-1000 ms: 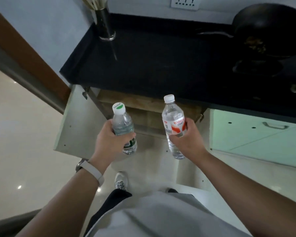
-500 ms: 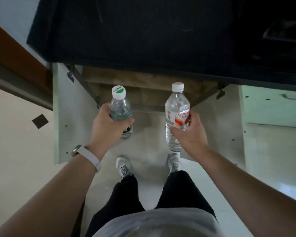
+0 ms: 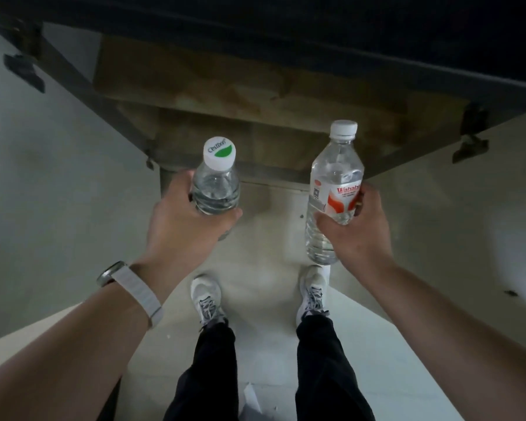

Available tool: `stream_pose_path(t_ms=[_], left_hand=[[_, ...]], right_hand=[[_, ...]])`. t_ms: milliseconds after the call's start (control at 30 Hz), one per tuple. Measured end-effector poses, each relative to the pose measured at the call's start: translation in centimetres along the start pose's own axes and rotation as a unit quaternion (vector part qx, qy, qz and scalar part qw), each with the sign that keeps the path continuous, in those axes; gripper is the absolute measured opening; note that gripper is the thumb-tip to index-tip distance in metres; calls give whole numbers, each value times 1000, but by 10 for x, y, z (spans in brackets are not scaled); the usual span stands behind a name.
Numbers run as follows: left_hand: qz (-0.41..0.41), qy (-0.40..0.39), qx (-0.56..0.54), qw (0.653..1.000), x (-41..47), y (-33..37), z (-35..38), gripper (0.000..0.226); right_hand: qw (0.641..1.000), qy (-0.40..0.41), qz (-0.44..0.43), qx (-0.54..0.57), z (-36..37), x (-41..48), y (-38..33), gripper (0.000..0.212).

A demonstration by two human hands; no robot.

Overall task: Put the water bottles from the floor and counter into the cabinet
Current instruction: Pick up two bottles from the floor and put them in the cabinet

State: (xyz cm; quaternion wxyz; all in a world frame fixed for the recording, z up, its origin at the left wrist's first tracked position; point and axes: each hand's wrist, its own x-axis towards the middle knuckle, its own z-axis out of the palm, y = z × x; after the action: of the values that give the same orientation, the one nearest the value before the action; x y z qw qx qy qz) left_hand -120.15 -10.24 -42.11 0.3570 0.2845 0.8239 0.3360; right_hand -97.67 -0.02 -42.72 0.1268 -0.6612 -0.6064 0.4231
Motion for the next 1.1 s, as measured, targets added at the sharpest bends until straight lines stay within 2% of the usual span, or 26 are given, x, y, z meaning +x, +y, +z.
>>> stream_pose_path(t_ms=[300,433,533,667,800,1100], left_hand=[[43,16,-22,999,76,-19,73,65],[53,34,-39,997,111,-16,97,58],[86,18,-61,994,133,-8,112,53],[126,4,-80,989,158,8,126,63],[170,22,-78,982,173,17,137,57],[244,51,-81,965,200,40,147,57]], right_hand=[[997,31,-43,63,31,83,56,66],[994,49,-72,69,36,118,66,69],[991,54,-81,88,38,142,68,70],[985,75,-107,113,40,167,65,71],[978,91,-134,134,45,187,57,74],[950,186,-186,167,51,224,38,70]])
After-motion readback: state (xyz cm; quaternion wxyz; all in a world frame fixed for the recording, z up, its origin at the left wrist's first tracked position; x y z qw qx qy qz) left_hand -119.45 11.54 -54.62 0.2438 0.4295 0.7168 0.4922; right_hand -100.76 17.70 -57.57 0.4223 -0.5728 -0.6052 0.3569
